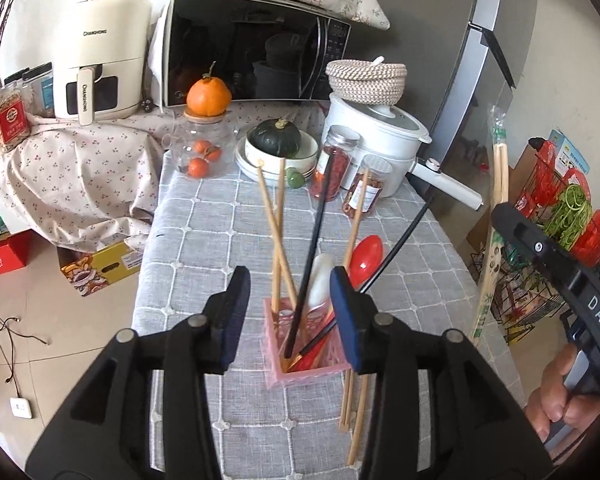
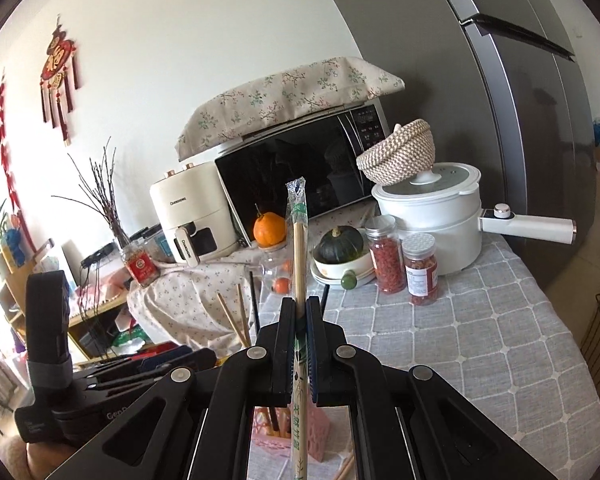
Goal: Organize utensils
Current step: 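Lower both chopsticks into the pink basket and open both tools, then move the right tool to a loose wooden chopstick and grasp it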
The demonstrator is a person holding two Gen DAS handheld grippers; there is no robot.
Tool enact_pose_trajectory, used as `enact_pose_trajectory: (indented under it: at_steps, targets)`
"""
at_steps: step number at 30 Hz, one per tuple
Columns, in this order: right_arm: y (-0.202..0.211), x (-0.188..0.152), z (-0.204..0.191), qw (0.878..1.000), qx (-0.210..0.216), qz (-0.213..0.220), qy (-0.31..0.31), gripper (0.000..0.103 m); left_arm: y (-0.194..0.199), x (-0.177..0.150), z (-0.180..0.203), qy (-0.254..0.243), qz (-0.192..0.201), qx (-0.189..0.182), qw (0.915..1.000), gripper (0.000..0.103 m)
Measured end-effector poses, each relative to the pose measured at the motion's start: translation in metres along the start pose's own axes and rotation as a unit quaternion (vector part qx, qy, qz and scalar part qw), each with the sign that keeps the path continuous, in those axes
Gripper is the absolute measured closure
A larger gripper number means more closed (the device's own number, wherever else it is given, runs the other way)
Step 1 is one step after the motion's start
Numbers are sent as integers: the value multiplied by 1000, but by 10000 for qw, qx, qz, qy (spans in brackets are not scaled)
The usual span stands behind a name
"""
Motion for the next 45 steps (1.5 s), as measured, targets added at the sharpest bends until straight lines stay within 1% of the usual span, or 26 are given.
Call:
enact_pose_trajectory:
  at_steps: [3,8,12,15,18,21,23,28,29,30,31,34,36,38,40,43,45]
  targets:
    - [-9,-1,-13,9999,-60,148,62,98,-4,-12,-23,78,-244,266,9993,48]
    - [-22,4,-31,9981,-278,541,110,98,-12,-35,-58,324,-680,563,9956,46]
    - [-33,7,-39,9940,-639,883,93,98,-16,-47,-72,462,-888,568,9934,46]
    - [-44,2,-42,9898,-964,1045,97,98,-16,-51,-74,492,-949,524,9929,45]
    - [-54,-5,-48,9834,-1302,1232,273,98,-17,-53,-77,524,-998,469,9925,45]
    - [-61,-14,-55,9790,-1487,1303,507,98,-19,-55,-79,483,-1034,471,9924,45]
    - [-64,-22,-55,9774,-1568,1276,609,97,-21,-56,-81,466,-1052,486,9922,45]
    - [-66,-39,-45,9809,-1608,991,460,96,-24,-54,-82,407,-995,555,9927,45]
    - [-64,-41,-44,9819,-1574,963,427,93,-25,-54,-82,384,-993,574,9927,44]
    - [-61,-43,-44,9828,-1538,931,415,87,-25,-54,-81,371,-995,584,9926,40]
    - [-58,-43,-44,9838,-1495,893,417,84,-25,-54,-80,375,-992,585,9926,37]
    - [-46,-38,-47,9863,-1346,860,399,76,-23,-53,-75,416,-962,521,9931,32]
    - [-38,-34,-46,9880,-1257,821,365,62,-22,-53,-71,430,-940,487,9935,28]
    - [-30,-30,-41,9889,-1227,758,364,58,-22,-54,-68,441,-939,459,9935,25]
    - [-26,-29,-36,9901,-1190,619,423,58,-23,-57,-65,491,-983,449,9929,22]
    - [-17,-26,-23,9906,-1150,491,559,56,-27,-64,-62,637,-1097,393,9911,22]
    - [-8,-23,-14,9908,-1120,435,621,49,-29,-68,-59,703,-1157,382,9901,22]
Point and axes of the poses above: each gripper's, at about its wrist camera, not at the fingertips, and y roughly against the way its jaws point, z to its right, x to its top, the point moved 10 cm from there along -y, roughly the way its jaws point, and after that the axes turned 2 degrees about z, right-handed, at the moved point
